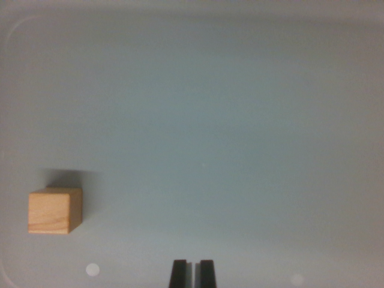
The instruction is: Push wooden cube
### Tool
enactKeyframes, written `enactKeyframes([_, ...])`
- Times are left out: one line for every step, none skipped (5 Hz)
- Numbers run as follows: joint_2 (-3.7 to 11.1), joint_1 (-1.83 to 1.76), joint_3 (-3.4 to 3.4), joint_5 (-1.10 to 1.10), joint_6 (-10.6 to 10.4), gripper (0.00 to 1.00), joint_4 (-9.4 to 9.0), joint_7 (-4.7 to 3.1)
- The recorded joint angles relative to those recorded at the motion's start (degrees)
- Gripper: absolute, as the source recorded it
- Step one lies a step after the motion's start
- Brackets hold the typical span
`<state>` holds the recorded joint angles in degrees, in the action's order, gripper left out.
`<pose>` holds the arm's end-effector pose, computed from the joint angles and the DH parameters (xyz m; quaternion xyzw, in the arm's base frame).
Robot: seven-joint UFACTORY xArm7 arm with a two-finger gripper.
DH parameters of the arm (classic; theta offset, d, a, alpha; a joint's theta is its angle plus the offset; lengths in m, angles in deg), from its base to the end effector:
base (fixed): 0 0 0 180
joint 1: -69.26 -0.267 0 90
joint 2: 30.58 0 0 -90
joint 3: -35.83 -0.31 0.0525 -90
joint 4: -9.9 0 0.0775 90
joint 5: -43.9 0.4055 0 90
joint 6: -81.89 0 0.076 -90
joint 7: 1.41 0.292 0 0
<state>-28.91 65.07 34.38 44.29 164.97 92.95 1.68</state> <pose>0.5385 0.0551 0.2971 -0.9996 -0.0218 0.0151 0.0026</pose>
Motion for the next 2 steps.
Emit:
enactKeyframes([0.37,-0.53,-0.60,-0.05,-1.99,0.00,-1.83,1.22])
enactKeyframes([0.37,-0.53,-0.60,-0.05,-1.99,0.00,-1.83,1.22])
